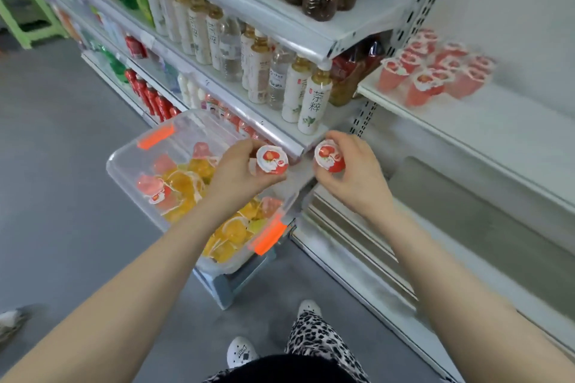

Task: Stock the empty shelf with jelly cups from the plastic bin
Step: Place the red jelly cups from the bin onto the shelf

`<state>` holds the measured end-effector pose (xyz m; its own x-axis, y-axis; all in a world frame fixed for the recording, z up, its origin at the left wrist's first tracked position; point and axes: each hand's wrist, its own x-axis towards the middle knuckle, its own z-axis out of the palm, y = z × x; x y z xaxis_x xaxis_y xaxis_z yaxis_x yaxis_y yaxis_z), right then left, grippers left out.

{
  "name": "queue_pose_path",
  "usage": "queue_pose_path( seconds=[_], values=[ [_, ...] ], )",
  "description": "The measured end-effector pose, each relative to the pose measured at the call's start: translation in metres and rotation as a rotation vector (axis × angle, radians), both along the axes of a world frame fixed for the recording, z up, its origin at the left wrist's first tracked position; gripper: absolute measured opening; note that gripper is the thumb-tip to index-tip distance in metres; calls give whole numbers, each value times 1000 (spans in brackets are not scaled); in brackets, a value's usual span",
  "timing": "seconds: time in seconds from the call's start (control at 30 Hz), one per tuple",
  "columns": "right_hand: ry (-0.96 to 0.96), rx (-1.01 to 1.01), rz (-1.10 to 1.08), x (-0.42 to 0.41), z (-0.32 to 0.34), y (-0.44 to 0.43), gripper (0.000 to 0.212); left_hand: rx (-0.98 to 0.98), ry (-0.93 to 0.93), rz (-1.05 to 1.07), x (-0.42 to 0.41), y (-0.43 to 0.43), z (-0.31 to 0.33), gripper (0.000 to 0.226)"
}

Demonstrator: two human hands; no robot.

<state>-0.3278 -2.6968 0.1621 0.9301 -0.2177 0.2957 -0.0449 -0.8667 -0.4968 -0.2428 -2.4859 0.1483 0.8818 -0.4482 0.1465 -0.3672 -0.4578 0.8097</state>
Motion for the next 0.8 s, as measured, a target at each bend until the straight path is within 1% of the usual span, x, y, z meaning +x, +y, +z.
queue_pose_path(
  seconds=[0.13,0.3,0.43,0.5,0.6,0.7,0.8],
  values=[
    [-53,-10,-99,-28,36,-49,49,-2,-48,-66,-6,-54,33,46],
    [-136,-85,-191,-55,78,-122,44,-45,-127,-160,-21,-129,76,43],
    [-155,-103,-273,-71,107,-184,44,-70,-174,-187,-30,-189,105,47],
    [-141,-101,-310,-74,117,-213,43,-78,-185,-181,-32,-216,113,51],
    [-74,-71,-299,-75,122,-247,45,-91,-190,-140,-34,-245,118,55],
    [9,-41,-251,-68,115,-262,42,-108,-182,-99,-36,-260,116,57],
    [54,-31,-205,-51,102,-264,35,-76,-199,-79,-37,-264,108,53]
  ],
)
